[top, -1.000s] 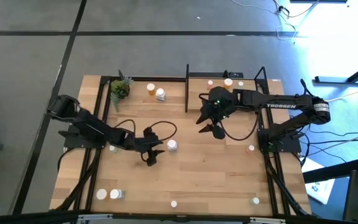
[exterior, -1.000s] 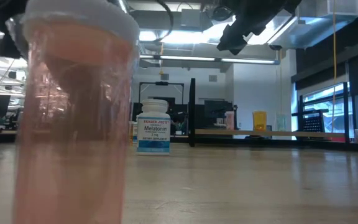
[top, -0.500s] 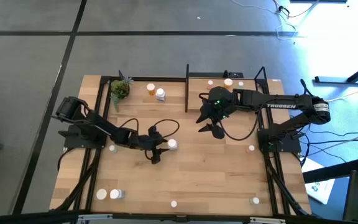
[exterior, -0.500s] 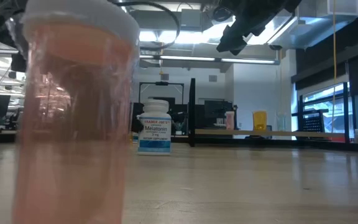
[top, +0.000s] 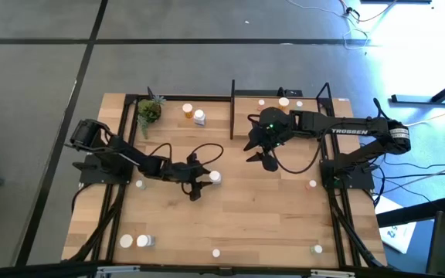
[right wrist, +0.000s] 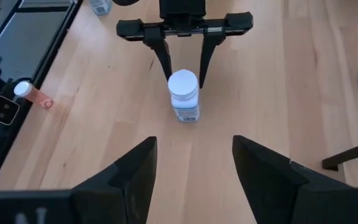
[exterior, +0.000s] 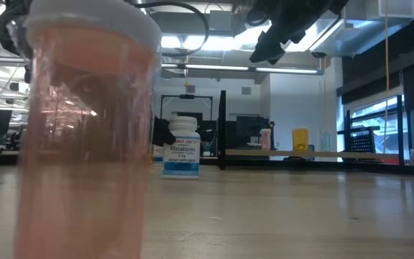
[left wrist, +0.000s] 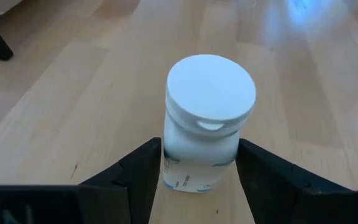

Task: Pick and place medicine bottles onto shelf by color
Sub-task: Put the middle white pill bottle on the shelf

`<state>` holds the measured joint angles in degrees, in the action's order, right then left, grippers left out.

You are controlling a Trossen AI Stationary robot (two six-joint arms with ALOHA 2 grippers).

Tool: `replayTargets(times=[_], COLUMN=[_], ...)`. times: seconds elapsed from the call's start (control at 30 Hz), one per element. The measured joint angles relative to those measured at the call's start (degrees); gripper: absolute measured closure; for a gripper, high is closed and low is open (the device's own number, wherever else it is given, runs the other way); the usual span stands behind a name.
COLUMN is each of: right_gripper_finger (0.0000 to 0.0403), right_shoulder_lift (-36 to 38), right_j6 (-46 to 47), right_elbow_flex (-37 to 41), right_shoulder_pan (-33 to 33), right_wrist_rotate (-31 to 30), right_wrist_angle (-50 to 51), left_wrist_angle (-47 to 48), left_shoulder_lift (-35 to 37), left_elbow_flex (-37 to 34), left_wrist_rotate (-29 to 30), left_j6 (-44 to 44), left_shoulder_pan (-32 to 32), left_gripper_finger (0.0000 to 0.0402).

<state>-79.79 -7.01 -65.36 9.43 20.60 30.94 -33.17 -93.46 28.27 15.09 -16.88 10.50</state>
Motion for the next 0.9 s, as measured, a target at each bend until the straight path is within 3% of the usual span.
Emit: replayTargets(times=[0.27, 0.9], right_gripper_finger=[0.0191, 0.0191], right_shoulder_lift=[0.0, 0.0], right_j6=[1.2, 2.4], right_elbow_flex=[0.0, 0.0], right_shoulder_pan=[0.0, 0.0], right_wrist_rotate=[0.0, -0.1], right_wrist_angle=[0.1, 0.2], left_wrist_angle=[0.1, 0.1], left_shoulder_lift=[0.0, 0.0], left_elbow_flex=[0.0, 0.0], left_wrist_rotate=[0.2, 0.5], left_j6=[-5.1, -5.1], left_shoulder_pan=[0.0, 0.0], left_gripper_finger=[0.0202, 0.0202])
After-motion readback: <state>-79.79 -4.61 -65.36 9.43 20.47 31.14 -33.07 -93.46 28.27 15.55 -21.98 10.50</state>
